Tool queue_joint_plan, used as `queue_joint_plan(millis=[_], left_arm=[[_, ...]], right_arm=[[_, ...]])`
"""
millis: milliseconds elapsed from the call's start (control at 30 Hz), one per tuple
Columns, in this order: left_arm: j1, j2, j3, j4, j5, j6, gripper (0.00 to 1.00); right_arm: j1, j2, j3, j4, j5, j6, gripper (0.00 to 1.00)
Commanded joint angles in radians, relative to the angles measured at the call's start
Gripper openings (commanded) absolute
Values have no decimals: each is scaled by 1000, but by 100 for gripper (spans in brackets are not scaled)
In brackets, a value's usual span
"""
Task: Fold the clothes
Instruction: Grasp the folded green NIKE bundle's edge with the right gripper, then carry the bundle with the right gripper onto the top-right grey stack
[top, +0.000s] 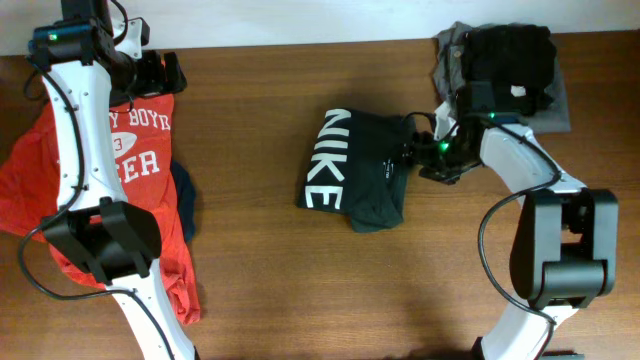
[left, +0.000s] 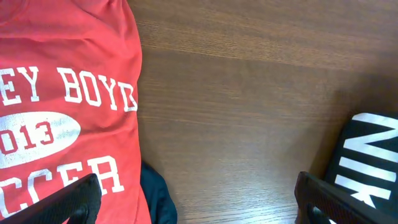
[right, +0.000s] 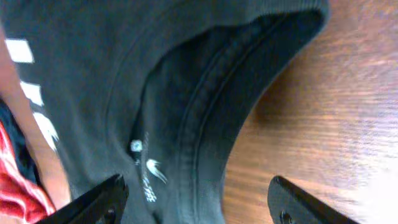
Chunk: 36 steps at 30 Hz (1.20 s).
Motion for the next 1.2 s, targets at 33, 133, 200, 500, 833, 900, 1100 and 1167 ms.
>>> queue_joint_plan(millis=[33,133,200,500,833,900,1100,1167], left_arm=[[2,5,-3,7,-6,16,99],[2,5,-3,8,-6,16,99],[2,5,-3,11,-6,16,99],[1,5,-3,15,-6,16,99],[1,5,-3,15,-6,16,99],[1,5,-3,16,-6,16,99],[1,6,-3,19,-6,16,99],[1,6,-3,24,-6,16,99]], right_arm=[[-1,6,-95,124,-46,85,77],[6,27,-147,241,-117,116,77],[23,47,-156,297,-156,128,77],[165,97,-157,484,-168,277,45],[110,85,-136,609,-263,298,4],[86,68,-112,609,-289,298,4],[10,10,30,609,-310,372,4],[-11,8,110,609,-313,414,4]])
